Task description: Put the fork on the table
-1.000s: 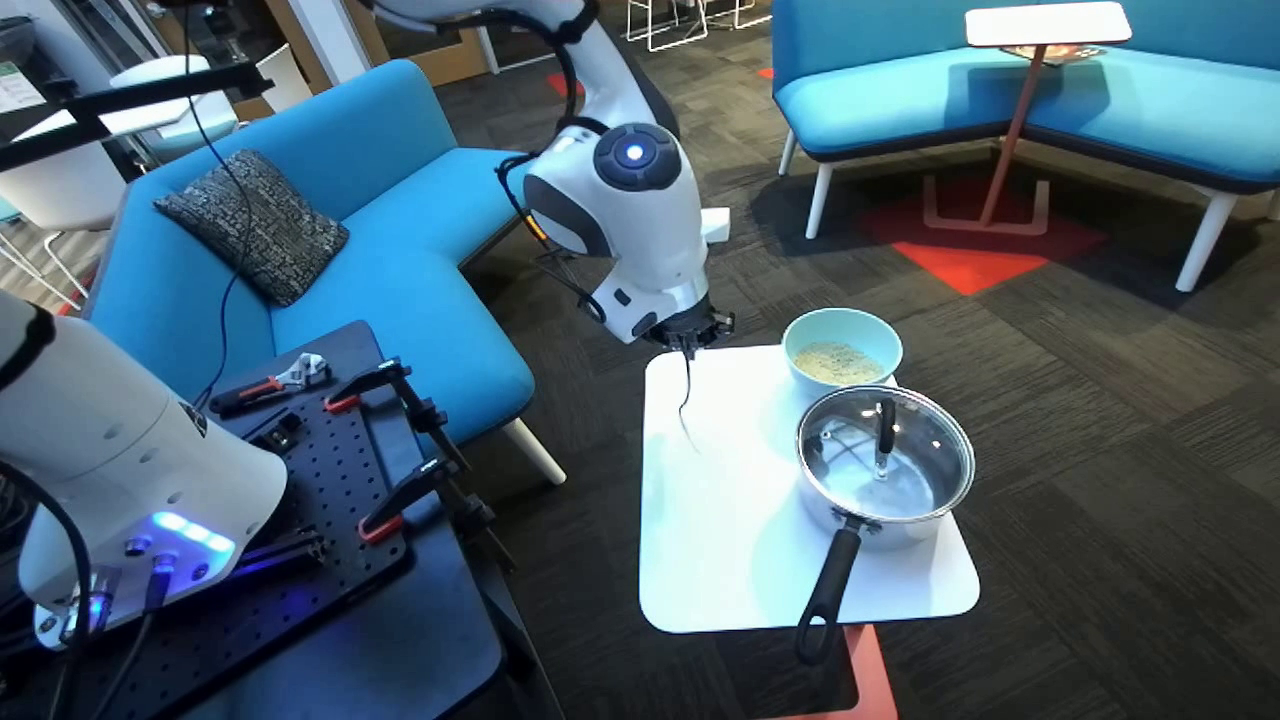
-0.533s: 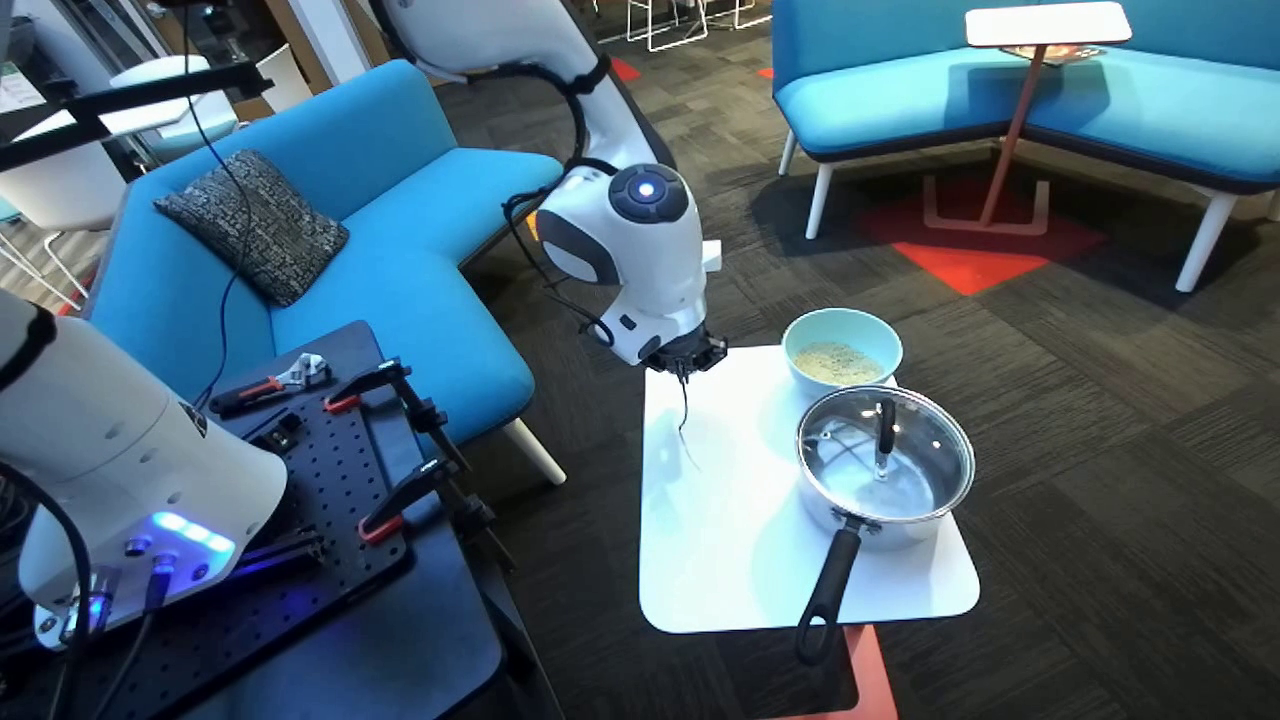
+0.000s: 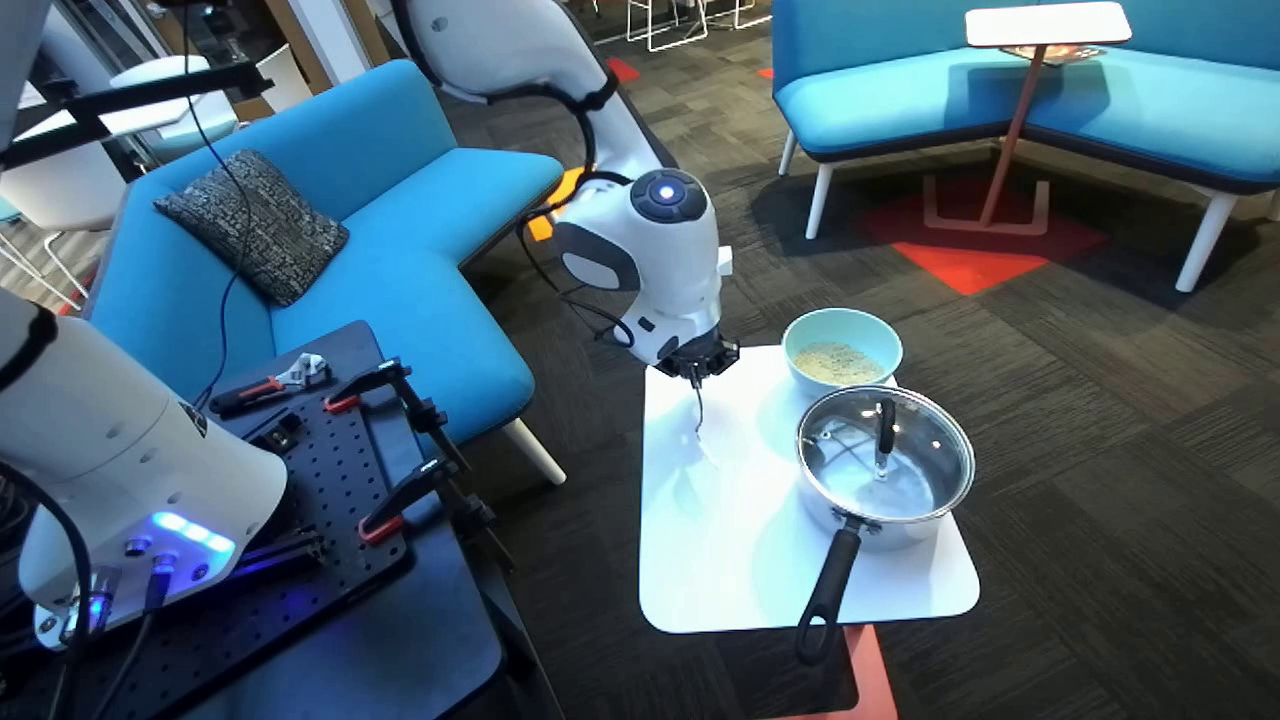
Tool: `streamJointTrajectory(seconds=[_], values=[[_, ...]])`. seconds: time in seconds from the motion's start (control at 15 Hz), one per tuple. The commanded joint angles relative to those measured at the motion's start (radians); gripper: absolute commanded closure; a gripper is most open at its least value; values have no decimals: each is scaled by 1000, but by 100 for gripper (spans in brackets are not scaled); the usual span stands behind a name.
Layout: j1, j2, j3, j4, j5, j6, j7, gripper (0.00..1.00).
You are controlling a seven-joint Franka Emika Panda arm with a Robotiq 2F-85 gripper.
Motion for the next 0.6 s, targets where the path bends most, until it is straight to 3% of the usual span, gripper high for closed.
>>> streamJointTrajectory(seconds=[0.0,0.53], values=[[30,34,-25,33,-75,9,94,70],[19,27,-23,40,-192,10,187,12]])
